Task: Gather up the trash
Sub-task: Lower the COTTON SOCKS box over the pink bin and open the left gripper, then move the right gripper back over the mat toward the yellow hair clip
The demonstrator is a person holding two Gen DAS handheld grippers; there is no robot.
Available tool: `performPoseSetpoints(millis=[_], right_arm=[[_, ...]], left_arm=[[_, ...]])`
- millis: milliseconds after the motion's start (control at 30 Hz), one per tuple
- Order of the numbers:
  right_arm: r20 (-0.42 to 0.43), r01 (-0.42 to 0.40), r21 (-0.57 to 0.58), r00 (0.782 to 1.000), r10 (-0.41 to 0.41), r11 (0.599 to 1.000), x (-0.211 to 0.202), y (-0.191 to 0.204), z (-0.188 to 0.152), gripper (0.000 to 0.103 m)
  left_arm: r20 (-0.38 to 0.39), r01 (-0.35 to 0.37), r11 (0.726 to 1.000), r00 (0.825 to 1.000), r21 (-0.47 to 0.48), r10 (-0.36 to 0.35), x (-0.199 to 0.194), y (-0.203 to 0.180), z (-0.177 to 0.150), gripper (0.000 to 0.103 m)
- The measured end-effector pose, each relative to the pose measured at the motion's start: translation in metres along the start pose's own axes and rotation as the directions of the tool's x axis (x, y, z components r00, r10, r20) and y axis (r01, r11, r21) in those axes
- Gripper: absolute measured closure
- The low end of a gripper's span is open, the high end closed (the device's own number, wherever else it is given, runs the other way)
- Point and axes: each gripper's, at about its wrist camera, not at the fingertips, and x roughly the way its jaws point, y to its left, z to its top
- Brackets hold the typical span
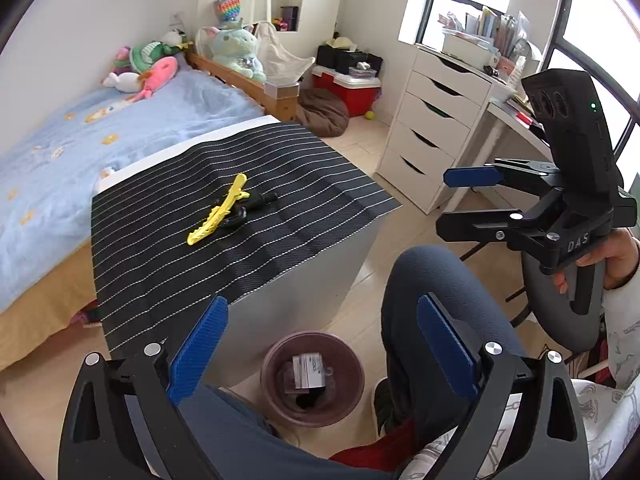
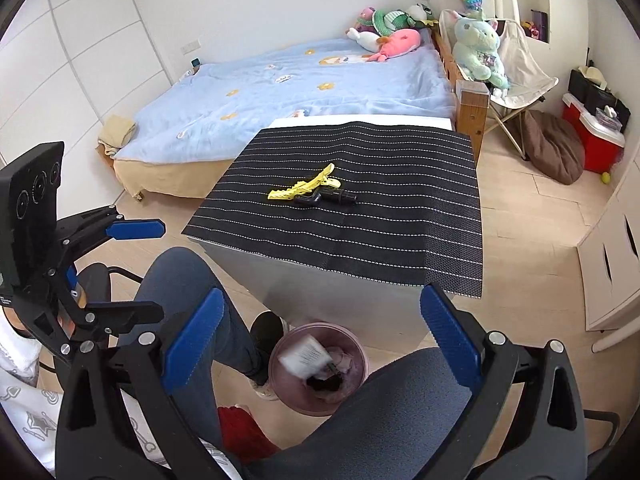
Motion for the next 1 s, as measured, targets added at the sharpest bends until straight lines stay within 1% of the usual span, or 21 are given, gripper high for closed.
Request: performPoseSetpoints(millis=[67,700,800,1000], right_arm=[[0.000,-0.002,-0.002,1.000,0.002,1.000,0.001,0.001,0.001,0.004],[-0.010,-0.019,-0.003,1.000,0.019,1.000,0.009,0.003,0.006,0.003],[-0.003,-0.016,-0.004,1.000,0.016,1.000,0.010,0.002,0.011,0.003],[0.012,-0.034,-0.002,0.999,0.034,0.999,0.016,-0.002,0.028,0.003]], left_arm=[[0.009,-0.020,1.000,1.000,-0.011,0.020,-0.001,0.003,-0.001,0.008],[0.024,-0.059,0.996,0.998,-0.068,0.061,0.000,0.025,0.004,0.008],[0.033,-0.063,0.995,0.997,-0.077,0.065,0.000,0.029,0.006,0.008],[0.047,-0.077,0.992,0.995,-0.099,0.082,0.001,0.039,0.009,0.008]])
